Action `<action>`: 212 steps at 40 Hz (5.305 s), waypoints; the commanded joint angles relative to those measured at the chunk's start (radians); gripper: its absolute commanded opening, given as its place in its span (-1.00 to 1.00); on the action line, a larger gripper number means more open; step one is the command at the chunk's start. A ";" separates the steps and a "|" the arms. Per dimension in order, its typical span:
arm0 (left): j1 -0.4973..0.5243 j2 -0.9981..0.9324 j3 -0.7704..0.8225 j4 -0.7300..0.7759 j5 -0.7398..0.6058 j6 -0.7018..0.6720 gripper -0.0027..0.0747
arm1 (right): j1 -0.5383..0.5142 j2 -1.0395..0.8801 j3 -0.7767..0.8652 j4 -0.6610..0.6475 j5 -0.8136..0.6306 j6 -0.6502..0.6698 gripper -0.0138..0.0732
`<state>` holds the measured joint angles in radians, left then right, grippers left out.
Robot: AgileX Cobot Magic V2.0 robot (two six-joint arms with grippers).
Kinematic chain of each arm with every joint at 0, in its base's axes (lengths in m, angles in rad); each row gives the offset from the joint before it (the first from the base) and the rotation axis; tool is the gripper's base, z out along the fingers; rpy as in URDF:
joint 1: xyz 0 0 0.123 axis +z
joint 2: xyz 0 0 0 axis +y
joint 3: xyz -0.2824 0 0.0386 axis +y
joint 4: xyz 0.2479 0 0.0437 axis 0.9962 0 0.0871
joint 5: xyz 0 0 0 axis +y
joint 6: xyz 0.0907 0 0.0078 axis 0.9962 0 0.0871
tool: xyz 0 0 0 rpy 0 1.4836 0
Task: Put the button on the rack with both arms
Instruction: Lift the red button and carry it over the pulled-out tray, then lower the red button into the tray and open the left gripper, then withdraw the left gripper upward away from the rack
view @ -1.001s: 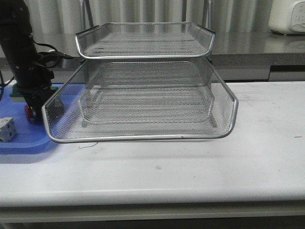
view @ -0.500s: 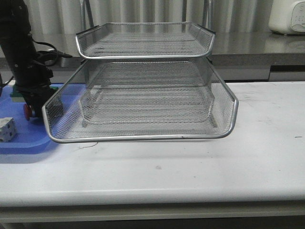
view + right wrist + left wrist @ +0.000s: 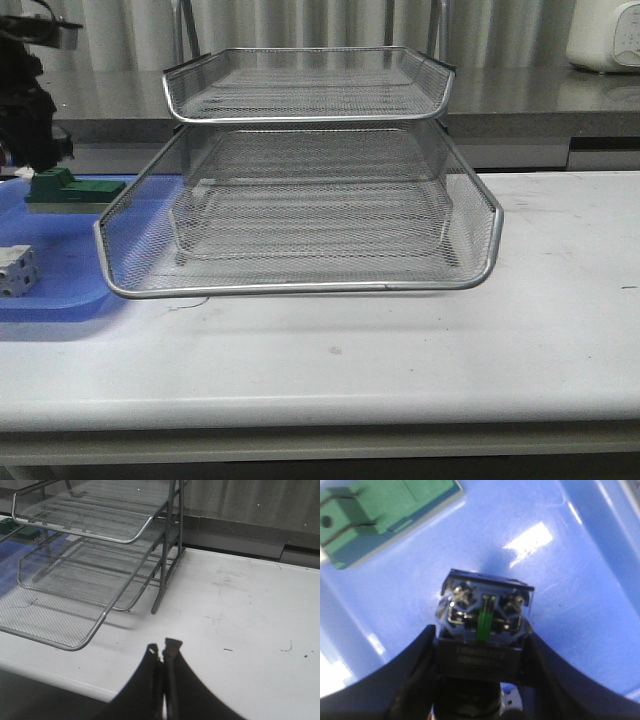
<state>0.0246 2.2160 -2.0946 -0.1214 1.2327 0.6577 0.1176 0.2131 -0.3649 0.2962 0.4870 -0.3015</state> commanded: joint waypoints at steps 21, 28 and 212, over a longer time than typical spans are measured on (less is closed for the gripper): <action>-0.055 -0.570 0.303 -0.210 0.060 -0.047 -0.48 | 0.004 0.010 -0.024 0.012 -0.081 -0.002 -0.82; -0.212 -0.582 0.317 -0.215 0.060 -0.052 -0.48 | 0.004 0.010 -0.024 0.012 -0.081 -0.002 -0.82; -0.013 -2.128 1.696 -0.168 -0.820 -0.266 -0.98 | 0.004 0.010 -0.024 0.012 -0.081 -0.002 -0.82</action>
<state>0.0110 0.0751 -0.3749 -0.2697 0.4960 0.4016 0.1176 0.2131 -0.3649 0.2962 0.4870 -0.3015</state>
